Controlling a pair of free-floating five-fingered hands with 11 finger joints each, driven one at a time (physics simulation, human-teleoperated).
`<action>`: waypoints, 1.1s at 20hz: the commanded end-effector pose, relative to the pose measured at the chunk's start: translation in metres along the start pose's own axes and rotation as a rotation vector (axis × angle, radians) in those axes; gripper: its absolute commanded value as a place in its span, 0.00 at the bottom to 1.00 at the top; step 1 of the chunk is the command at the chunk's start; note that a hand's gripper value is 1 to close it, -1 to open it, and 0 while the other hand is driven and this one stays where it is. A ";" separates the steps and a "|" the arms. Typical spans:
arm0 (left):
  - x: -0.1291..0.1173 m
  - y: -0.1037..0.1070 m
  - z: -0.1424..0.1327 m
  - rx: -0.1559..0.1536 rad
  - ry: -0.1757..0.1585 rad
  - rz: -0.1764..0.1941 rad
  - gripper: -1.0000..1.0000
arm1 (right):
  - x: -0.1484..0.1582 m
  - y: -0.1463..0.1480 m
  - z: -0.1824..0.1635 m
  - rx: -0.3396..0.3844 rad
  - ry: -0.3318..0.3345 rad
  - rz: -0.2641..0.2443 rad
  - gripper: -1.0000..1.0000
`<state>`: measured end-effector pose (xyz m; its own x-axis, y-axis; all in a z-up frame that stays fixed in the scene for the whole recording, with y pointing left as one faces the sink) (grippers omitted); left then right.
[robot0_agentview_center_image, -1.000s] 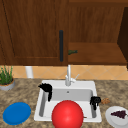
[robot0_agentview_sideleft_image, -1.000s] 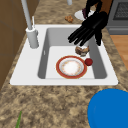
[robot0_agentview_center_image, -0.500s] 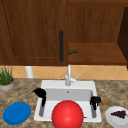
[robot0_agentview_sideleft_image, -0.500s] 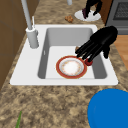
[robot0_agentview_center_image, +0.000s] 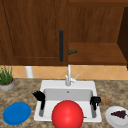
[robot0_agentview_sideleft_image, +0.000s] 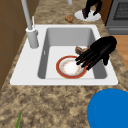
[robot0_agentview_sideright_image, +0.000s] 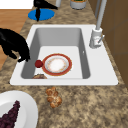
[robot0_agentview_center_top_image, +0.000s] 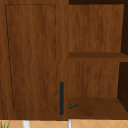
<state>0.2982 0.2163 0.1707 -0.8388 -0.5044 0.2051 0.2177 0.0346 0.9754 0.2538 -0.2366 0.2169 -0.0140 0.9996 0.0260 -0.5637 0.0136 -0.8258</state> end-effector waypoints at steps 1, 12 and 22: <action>-0.003 -0.013 -0.001 -0.025 -0.121 -0.021 0.00 | 0.000 0.000 0.000 0.000 0.000 0.000 0.50; -0.008 -0.032 -0.002 -0.017 -0.242 -0.016 0.00 | 0.000 0.000 0.000 0.000 0.000 0.000 0.50; 0.000 -0.026 0.002 -0.024 -0.349 -0.020 0.00 | 0.000 0.000 0.000 0.000 0.000 0.000 0.50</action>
<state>0.2969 0.2166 0.1419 -0.9341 -0.2834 0.2169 0.2129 0.0453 0.9760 0.2538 -0.2366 0.2169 -0.0140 0.9996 0.0260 -0.5637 0.0136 -0.8258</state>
